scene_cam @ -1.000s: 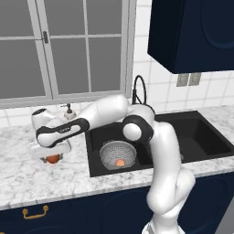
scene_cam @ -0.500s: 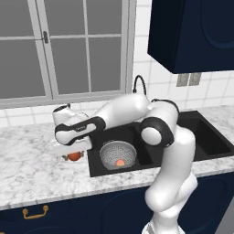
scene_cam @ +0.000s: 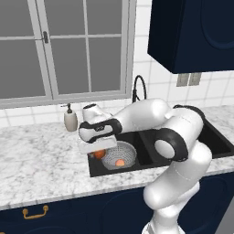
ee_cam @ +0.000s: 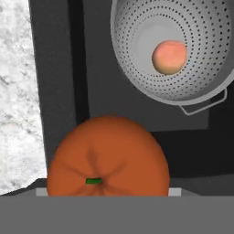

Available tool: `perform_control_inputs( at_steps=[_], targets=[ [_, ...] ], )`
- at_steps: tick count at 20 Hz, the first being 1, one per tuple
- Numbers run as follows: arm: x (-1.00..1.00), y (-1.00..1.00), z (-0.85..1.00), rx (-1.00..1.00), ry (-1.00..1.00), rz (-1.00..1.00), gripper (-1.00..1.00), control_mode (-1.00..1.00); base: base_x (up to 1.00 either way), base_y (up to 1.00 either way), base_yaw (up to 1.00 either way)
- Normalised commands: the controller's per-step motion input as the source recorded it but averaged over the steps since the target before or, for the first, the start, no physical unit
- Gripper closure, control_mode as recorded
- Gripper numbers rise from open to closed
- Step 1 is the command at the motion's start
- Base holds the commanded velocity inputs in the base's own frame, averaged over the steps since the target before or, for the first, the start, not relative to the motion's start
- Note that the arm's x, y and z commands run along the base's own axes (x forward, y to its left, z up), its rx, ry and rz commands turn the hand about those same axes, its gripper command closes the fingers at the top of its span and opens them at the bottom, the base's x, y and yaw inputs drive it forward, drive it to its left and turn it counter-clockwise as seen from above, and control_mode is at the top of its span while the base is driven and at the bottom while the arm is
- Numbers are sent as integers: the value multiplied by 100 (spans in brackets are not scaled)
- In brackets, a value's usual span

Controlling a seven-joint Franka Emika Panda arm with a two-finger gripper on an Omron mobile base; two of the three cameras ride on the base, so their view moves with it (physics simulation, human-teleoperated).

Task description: Put the colander in the sink, put the orange, peach in the colander, and turn on the sink faucet and pour water over the colander.

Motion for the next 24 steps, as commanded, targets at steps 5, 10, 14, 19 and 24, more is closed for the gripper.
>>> perform_control_inputs(
  at_steps=[5,10,14,19,24],
  targets=[
    [32,-96,-16,0,6,-7,100,-100,0,0,0],
    [75,-66,-31,0,15,-5,100,-100,0,0,0],
    [93,-28,-48,0,18,-5,100,-100,0,0,0],
    [73,-6,-54,0,24,0,100,-100,0,0,0],
    [68,29,-44,0,10,0,100,-100,0,0,0]
  ],
)
